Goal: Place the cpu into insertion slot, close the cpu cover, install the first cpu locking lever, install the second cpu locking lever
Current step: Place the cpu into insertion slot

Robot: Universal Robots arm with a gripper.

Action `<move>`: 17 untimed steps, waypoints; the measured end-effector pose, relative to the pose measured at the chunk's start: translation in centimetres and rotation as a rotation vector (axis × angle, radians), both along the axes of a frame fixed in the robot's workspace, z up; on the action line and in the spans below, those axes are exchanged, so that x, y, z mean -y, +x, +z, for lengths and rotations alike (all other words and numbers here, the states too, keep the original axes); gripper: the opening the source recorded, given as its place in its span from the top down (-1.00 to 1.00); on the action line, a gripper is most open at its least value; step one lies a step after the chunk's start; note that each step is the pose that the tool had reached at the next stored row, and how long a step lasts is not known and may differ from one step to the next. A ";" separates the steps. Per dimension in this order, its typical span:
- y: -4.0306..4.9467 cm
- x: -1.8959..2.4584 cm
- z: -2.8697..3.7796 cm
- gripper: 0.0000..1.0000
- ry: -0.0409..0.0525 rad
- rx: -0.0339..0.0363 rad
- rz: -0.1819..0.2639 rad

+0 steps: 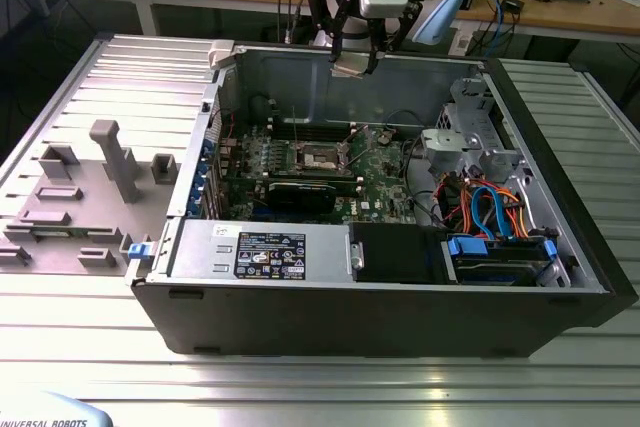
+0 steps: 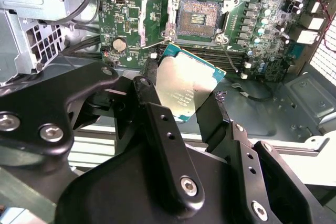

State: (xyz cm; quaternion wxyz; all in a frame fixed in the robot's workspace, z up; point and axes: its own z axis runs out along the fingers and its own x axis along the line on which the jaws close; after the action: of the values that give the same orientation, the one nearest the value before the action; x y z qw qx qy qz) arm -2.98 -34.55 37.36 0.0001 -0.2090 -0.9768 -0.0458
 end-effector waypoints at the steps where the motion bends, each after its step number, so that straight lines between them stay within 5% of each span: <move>1: 0.00 0.00 0.00 -0.08 -0.0001 0.0000 -0.001; 17: 0.00 0.00 0.00 -0.08 0.0000 0.0000 -0.015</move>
State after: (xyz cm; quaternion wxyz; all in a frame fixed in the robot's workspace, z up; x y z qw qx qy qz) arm -2.98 -34.55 37.36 -0.0003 -0.2166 -0.9752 -0.0458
